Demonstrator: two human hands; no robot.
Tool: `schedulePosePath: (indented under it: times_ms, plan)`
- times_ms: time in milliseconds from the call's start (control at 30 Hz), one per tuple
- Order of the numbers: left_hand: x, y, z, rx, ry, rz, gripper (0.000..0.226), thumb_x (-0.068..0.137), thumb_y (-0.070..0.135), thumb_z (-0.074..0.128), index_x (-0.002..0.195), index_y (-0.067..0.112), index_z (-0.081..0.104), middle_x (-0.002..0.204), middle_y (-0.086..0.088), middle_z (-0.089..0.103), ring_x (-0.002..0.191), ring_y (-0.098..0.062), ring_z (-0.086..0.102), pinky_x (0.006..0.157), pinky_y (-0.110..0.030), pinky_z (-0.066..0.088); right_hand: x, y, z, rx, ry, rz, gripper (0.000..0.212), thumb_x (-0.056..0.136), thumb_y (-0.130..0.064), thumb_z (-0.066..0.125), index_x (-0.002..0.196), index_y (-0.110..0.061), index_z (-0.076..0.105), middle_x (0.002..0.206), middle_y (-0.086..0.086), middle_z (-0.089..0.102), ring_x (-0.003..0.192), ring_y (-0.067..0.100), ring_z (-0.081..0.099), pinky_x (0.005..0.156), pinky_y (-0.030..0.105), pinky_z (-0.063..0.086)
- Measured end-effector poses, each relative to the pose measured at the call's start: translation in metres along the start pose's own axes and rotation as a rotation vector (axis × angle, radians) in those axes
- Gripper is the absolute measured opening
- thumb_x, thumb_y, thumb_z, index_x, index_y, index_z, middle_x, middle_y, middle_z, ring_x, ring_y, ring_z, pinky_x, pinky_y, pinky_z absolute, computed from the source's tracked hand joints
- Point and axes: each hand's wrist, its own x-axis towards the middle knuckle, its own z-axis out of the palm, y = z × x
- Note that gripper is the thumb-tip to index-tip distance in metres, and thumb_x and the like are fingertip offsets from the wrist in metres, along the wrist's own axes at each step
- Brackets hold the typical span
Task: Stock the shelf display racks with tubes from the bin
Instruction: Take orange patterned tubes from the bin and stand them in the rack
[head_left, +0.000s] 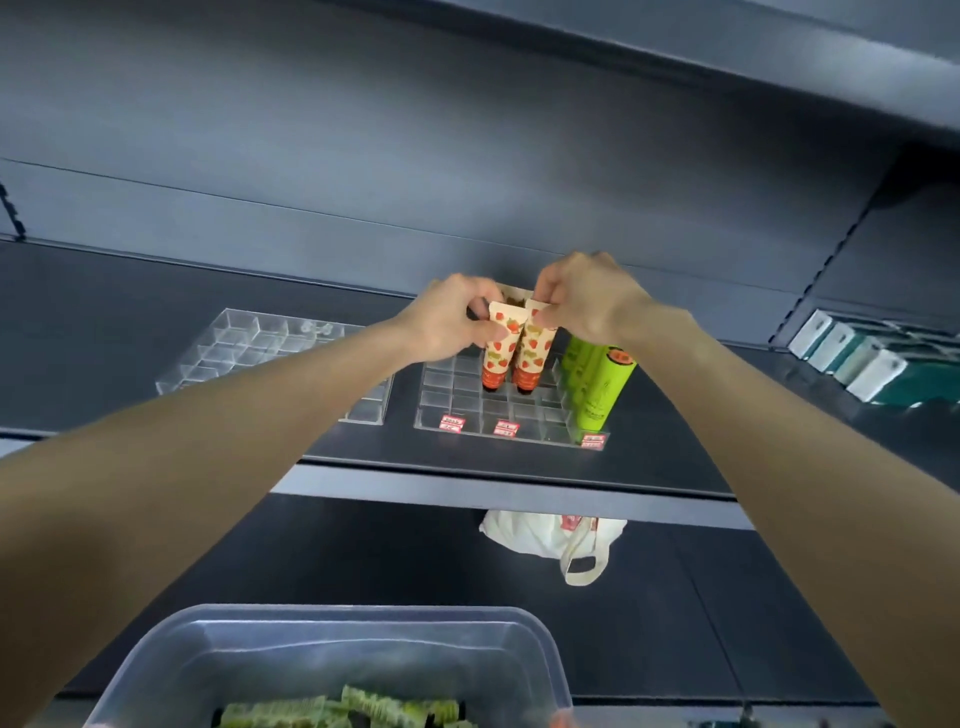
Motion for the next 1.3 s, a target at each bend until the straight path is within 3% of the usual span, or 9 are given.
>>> schedulePosePath:
  times_ms: [100, 233, 367, 467, 967, 1300]
  plan:
    - [0.003, -0.003, 0.002, 0.009, -0.026, -0.001, 0.011, 0.083, 0.012, 0.066, 0.092, 0.014, 0.06, 0.095, -0.009, 0.069, 0.086, -0.021, 0.065, 0.08, -0.032, 0.052, 0.003, -0.002, 0.005, -0.021, -0.024, -0.009, 0.015, 0.083, -0.02, 0.069, 0.098, -0.021, 0.067, 0.109, 0.009, 0.066, 0.102, 0.027, 0.06, 0.09, 0.037, 0.051]
    - [0.004, -0.006, 0.003, 0.02, -0.061, -0.009, 0.008, 0.084, 0.012, 0.065, 0.09, 0.015, 0.06, 0.097, -0.009, 0.069, 0.087, -0.02, 0.065, 0.085, -0.036, 0.051, 0.003, -0.002, 0.011, -0.054, -0.06, -0.014, 0.013, 0.086, -0.017, 0.066, 0.099, -0.019, 0.065, 0.11, 0.008, 0.064, 0.101, 0.026, 0.059, 0.089, 0.036, 0.051]
    - [0.006, -0.009, 0.004, 0.054, -0.117, -0.02, 0.005, 0.086, 0.014, 0.063, 0.089, 0.016, 0.059, 0.092, -0.002, 0.065, 0.086, -0.017, 0.063, 0.09, -0.036, 0.05, 0.006, -0.003, 0.011, -0.202, -0.075, -0.035, 0.015, 0.088, -0.013, 0.063, 0.102, -0.019, 0.064, 0.109, 0.005, 0.065, 0.109, 0.025, 0.055, 0.103, 0.04, 0.032]
    - [0.006, -0.009, 0.004, 0.059, -0.134, -0.025, 0.005, 0.088, 0.015, 0.061, 0.091, 0.019, 0.058, 0.095, 0.0, 0.064, 0.094, -0.019, 0.063, 0.094, -0.04, 0.048, 0.008, -0.004, 0.01, -0.243, -0.072, -0.036, 0.015, 0.088, -0.012, 0.063, 0.102, -0.017, 0.067, 0.107, 0.004, 0.065, 0.109, 0.026, 0.053, 0.104, 0.044, 0.026]
    - [0.005, 0.001, 0.004, 0.123, -0.159, -0.017, 0.006, 0.089, 0.017, 0.058, 0.095, 0.017, 0.057, 0.1, -0.002, 0.064, 0.092, -0.017, 0.06, 0.088, -0.034, 0.05, 0.008, -0.003, 0.005, -0.189, -0.1, -0.021, 0.016, 0.089, -0.009, 0.061, 0.101, -0.017, 0.069, 0.108, 0.003, 0.067, 0.109, 0.025, 0.054, 0.104, 0.044, 0.028]
    - [0.006, 0.007, -0.005, 0.178, -0.08, -0.028, 0.024, 0.088, 0.015, 0.061, 0.112, 0.012, 0.058, 0.107, -0.009, 0.065, 0.092, -0.019, 0.059, 0.091, -0.034, 0.049, 0.004, -0.003, -0.004, -0.147, -0.086, -0.036, 0.019, 0.087, -0.007, 0.062, 0.098, -0.022, 0.068, 0.109, -0.001, 0.066, 0.114, 0.021, 0.051, 0.105, 0.042, 0.027]
